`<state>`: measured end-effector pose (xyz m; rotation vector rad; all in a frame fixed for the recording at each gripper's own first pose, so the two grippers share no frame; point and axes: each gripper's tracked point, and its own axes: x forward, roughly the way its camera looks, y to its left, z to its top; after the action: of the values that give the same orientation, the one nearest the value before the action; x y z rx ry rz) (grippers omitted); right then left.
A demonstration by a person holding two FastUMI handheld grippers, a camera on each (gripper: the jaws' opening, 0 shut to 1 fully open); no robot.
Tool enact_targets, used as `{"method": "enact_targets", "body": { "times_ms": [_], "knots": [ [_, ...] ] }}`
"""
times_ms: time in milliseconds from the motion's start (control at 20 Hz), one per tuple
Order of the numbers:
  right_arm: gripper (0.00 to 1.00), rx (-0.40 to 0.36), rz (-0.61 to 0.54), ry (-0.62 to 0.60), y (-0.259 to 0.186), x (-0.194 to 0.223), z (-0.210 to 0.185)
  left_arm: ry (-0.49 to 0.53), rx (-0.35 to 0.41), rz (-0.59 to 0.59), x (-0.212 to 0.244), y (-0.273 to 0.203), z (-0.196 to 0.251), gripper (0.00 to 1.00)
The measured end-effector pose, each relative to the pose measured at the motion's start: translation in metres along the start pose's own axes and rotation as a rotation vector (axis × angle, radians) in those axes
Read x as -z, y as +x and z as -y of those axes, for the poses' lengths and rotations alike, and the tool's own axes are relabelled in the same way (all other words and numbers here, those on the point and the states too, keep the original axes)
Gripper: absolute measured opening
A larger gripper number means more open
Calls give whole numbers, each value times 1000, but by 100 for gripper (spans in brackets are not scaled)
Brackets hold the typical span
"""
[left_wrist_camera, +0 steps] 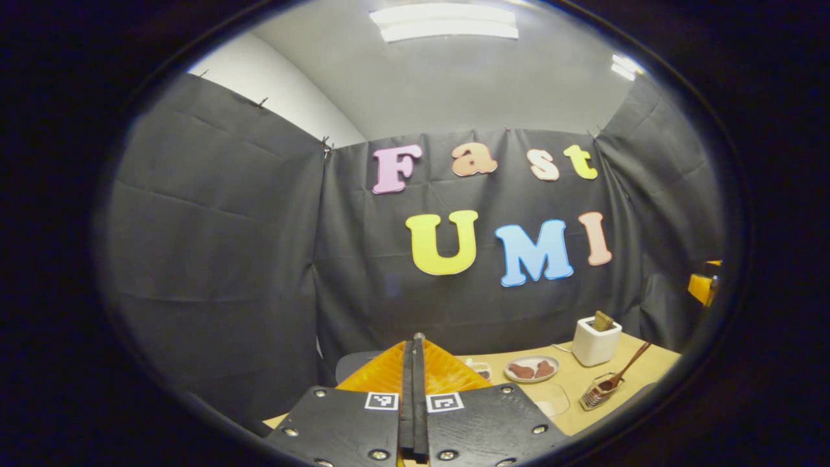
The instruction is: Close the left gripper, press the button to open the rice cooker; take a wooden spoon from the chopstick holder with the right hand, scoop a spoonful of rice and pour it into the rice cooker, then put the wooden spoon back into the chopstick holder.
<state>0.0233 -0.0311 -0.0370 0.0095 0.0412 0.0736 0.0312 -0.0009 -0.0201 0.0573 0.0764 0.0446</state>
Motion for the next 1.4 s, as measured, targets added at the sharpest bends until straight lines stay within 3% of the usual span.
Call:
{"method": "enact_targets", "body": {
  "times_ms": [200,650,1250,1400],
  "knots": [
    [96,42,-7,-4,12,2,-13,-6,23,-29,22,47,-21,1],
    [97,118,-47,-36,38,12,-42,-44,82,-169,126,139,-43,1],
    [97,161,-79,-83,50,16,-55,-86,113,-351,243,176,-42,1],
    [97,165,-76,-88,47,13,-54,-94,105,-334,258,177,-37,2]
  ]
}}
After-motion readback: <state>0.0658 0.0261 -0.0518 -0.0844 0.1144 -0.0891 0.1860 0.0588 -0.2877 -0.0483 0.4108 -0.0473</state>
